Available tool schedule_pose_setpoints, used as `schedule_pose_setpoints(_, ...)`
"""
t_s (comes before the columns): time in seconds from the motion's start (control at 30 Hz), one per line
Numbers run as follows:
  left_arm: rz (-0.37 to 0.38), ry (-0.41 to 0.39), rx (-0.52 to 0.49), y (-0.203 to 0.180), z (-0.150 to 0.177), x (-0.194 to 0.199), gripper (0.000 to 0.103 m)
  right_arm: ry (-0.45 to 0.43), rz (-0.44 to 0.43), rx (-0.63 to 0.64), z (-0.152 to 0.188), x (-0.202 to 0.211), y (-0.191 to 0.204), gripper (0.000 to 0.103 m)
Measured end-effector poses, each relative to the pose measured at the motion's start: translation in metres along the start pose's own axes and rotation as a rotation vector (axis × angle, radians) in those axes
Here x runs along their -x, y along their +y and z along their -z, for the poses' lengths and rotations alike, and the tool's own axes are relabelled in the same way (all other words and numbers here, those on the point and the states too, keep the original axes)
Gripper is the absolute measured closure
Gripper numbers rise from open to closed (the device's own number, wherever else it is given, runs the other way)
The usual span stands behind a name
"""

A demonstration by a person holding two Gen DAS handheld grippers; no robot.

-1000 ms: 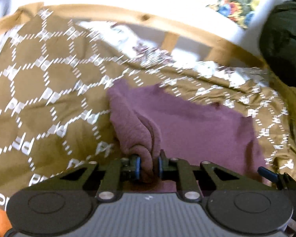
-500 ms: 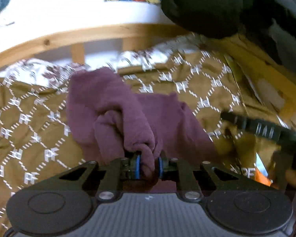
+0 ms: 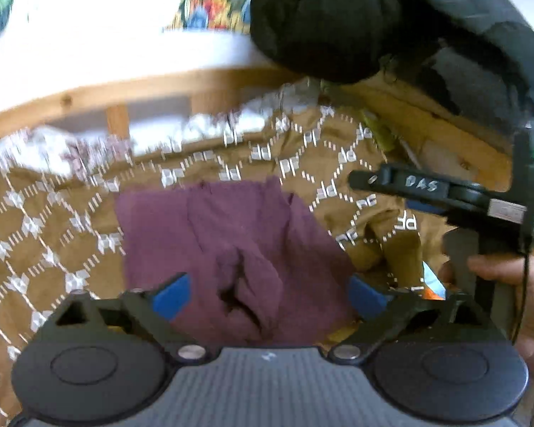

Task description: Fold small clothes

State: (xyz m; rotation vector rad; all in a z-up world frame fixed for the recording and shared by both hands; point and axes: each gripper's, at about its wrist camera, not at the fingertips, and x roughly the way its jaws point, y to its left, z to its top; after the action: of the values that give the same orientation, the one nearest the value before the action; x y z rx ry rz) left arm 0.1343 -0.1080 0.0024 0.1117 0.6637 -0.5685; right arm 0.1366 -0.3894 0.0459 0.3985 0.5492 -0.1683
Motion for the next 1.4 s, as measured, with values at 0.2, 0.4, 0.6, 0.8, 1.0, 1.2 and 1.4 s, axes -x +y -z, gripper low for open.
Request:
schedule_pose_setpoints(0.2, -0.065, -0.068, -0.129, 0.010, 0.016, 0.016, 0.001, 0.052, -0.211, -0.051, 0.009, -0.009, 0.016, 0.001)
schedule_pose_setpoints(0.4, -0.096, 0.024, -0.079, 0.027, 0.048, -0.014, 0.001, 0.178, -0.394, -0.157, 0.024, -0.031, 0.034, 0.001)
schedule_pose_setpoints(0.6, -0.104, 0.057, -0.015, 0.041, 0.055, -0.028, 0.001, 0.287, -0.400, -0.221, 0.038, -0.060, 0.044, 0.004)
schedule_pose_setpoints(0.8, -0.116, 0.022, -0.057, 0.033, 0.053, -0.026, 0.001, 0.321, -0.371, -0.254, 0.052, -0.084, 0.051, 0.020)
schedule_pose_setpoints(1.0, -0.131, -0.057, -0.165, 0.016, 0.053, -0.016, 0.023, 0.302, -0.349, -0.200, 0.056, -0.085, 0.056, 0.041)
schedule_pose_setpoints(1.2, -0.142, -0.067, -0.223, 0.003, 0.054, -0.016, 0.073, 0.278, -0.316, -0.182, 0.053, -0.084, 0.053, 0.087)
schedule_pose_setpoints(1.4, -0.093, -0.075, -0.152, 0.001, 0.044, -0.016, 0.084, 0.168, -0.340, -0.053, 0.039, -0.068, 0.068, 0.097)
